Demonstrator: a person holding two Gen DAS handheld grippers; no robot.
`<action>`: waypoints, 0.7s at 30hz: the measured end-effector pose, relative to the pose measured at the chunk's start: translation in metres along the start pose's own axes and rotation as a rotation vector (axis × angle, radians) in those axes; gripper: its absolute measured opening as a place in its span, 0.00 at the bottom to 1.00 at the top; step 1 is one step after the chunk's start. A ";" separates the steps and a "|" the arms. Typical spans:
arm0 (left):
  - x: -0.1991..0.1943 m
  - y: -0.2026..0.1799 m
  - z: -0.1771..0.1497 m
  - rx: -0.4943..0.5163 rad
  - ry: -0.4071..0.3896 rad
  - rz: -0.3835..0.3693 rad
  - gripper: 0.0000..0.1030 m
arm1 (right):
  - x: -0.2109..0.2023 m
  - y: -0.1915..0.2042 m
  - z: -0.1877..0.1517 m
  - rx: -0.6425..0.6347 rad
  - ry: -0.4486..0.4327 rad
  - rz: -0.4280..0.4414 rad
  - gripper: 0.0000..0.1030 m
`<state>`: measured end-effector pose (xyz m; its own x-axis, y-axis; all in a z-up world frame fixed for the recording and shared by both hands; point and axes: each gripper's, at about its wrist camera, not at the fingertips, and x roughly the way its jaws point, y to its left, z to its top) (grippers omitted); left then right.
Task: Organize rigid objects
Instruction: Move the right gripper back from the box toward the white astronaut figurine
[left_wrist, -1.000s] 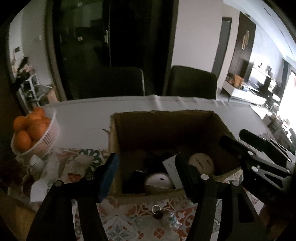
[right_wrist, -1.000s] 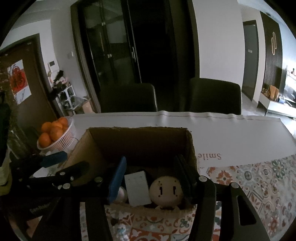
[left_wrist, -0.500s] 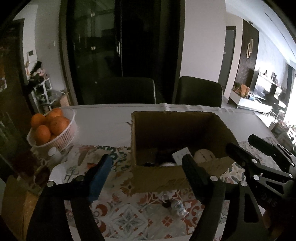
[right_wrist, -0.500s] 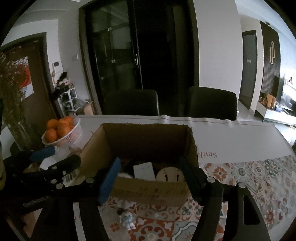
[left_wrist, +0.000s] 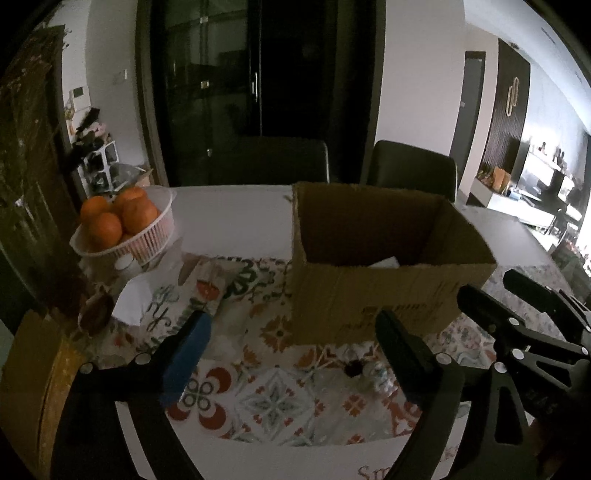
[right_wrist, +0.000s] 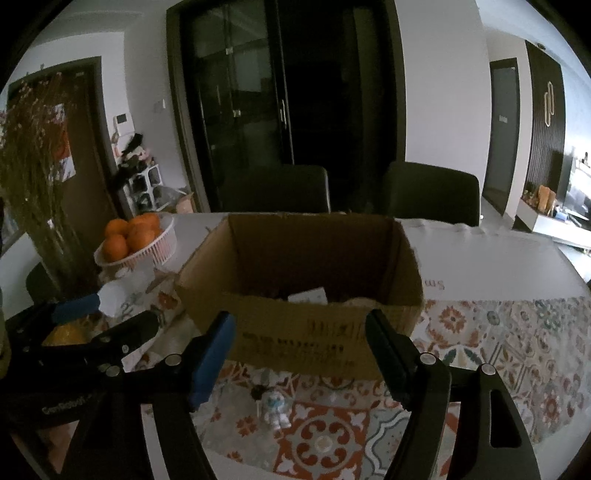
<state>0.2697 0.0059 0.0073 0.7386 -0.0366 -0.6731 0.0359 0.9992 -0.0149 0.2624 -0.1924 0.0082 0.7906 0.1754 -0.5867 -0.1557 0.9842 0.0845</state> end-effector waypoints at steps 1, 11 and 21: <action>0.000 0.001 -0.003 0.000 0.001 0.006 0.90 | 0.001 0.000 -0.003 0.003 0.005 0.002 0.72; 0.012 0.015 -0.037 -0.013 0.040 0.072 0.91 | 0.021 0.007 -0.037 -0.003 0.079 0.016 0.72; 0.039 0.023 -0.060 -0.030 0.125 0.072 0.91 | 0.046 0.012 -0.059 -0.021 0.146 0.029 0.72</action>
<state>0.2586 0.0287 -0.0636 0.6489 0.0353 -0.7601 -0.0357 0.9992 0.0160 0.2619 -0.1738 -0.0656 0.6911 0.1966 -0.6955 -0.1904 0.9778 0.0871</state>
